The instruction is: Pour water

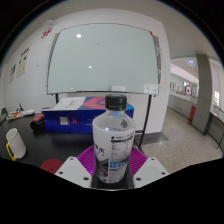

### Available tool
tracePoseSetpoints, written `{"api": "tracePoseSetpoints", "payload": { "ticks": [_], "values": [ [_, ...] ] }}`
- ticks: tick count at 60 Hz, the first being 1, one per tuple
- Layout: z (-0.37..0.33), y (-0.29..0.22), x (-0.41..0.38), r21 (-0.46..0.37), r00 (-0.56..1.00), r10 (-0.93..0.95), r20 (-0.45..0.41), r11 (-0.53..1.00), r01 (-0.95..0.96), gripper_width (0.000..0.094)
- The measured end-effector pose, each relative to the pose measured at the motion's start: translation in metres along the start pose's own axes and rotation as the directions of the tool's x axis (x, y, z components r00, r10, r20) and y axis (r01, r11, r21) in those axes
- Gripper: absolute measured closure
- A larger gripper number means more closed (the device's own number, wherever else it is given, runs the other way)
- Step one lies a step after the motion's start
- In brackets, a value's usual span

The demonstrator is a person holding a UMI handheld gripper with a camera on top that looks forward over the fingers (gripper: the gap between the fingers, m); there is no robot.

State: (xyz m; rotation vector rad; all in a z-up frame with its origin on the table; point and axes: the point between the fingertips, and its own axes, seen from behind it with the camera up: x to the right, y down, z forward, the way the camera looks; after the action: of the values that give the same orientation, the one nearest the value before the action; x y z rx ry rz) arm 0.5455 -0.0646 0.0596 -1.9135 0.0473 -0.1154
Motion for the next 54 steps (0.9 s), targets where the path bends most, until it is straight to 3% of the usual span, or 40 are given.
{"api": "tracePoseSetpoints", "payload": {
  "ticks": [10,19,26,33,43,54],
  "values": [
    [-0.017,-0.020,0.008,0.007,0.993,-0.082,-0.082,0.997,0.083,0.0537],
    [-0.049,-0.082,0.022,0.033,0.933,-0.255,-0.255,0.962,0.272,0.0538],
    [-0.083,-0.148,0.011,0.023,0.788,-0.471,-0.397,0.853,0.522,0.0537],
    [-0.107,-0.198,-0.031,-0.034,0.541,-0.680,-0.496,0.638,0.770,0.0538],
    [-0.110,-0.221,-0.125,-0.118,0.099,-0.859,-0.503,0.182,0.976,0.0538],
    [-0.082,-0.176,-0.211,-0.166,-0.306,-0.877,-0.371,-0.262,0.951,0.0537]
  ]
}}
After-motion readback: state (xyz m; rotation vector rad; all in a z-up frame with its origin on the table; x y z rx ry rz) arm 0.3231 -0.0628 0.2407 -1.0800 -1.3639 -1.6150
